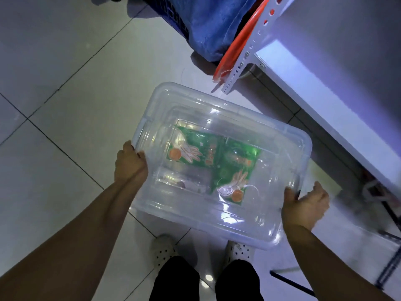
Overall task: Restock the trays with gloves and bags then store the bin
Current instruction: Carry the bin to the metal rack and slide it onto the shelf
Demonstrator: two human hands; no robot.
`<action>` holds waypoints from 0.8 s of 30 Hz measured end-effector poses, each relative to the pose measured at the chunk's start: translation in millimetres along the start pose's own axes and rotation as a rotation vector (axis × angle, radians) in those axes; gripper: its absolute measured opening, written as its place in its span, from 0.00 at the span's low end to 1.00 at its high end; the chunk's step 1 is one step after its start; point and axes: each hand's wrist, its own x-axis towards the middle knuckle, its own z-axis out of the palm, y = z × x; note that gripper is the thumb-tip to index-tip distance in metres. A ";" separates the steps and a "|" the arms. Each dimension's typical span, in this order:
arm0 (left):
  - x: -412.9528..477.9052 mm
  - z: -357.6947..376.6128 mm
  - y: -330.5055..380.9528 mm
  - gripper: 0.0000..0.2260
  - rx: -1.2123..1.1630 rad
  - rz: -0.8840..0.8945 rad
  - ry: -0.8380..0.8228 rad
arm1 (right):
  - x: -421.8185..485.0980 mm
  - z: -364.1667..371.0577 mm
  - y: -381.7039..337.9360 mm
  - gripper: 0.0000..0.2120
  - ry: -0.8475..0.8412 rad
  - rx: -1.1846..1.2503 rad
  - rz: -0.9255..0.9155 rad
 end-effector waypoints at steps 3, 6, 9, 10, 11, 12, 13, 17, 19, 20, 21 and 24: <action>-9.8 -0.2 8.0 0.12 -0.033 -0.031 -0.030 | 9.7 -5.6 15.4 0.23 -0.291 0.245 0.279; -33.8 -6.5 17.7 0.11 -0.048 -0.002 0.029 | 12.6 -28.3 19.0 0.17 -0.324 0.309 0.302; -66.0 -25.2 32.6 0.11 -0.028 0.015 0.084 | 7.6 -72.0 18.1 0.14 -0.315 0.333 0.274; -78.1 -33.8 37.8 0.10 -0.032 0.025 0.095 | 3.7 -89.2 18.2 0.13 -0.313 0.343 0.265; -90.2 -42.4 43.6 0.10 -0.040 0.050 0.109 | -1.2 -107.7 18.0 0.12 -0.308 0.353 0.253; -102.6 -51.4 50.6 0.10 -0.047 0.079 0.124 | -6.7 -127.4 17.9 0.12 -0.299 0.364 0.241; -115.3 -60.8 59.1 0.10 -0.055 0.102 0.135 | -11.9 -148.0 17.4 0.11 -0.292 0.376 0.233; -159.0 -96.8 103.3 0.12 -0.078 0.154 0.141 | -24.4 -226.7 15.1 0.10 -0.278 0.428 0.236; -174.7 -112.0 128.2 0.12 -0.088 0.195 0.142 | -25.9 -258.2 11.5 0.11 -0.243 0.450 0.245; -180.2 -117.1 141.1 0.11 -0.095 0.224 0.149 | -24.3 -271.6 9.4 0.12 -0.229 0.461 0.246; -185.3 -121.2 153.9 0.11 -0.100 0.253 0.158 | -22.2 -283.3 9.1 0.14 -0.216 0.473 0.251; -196.7 -127.4 196.8 0.09 -0.130 0.314 0.148 | -14.5 -306.3 11.9 0.20 -0.179 0.509 0.279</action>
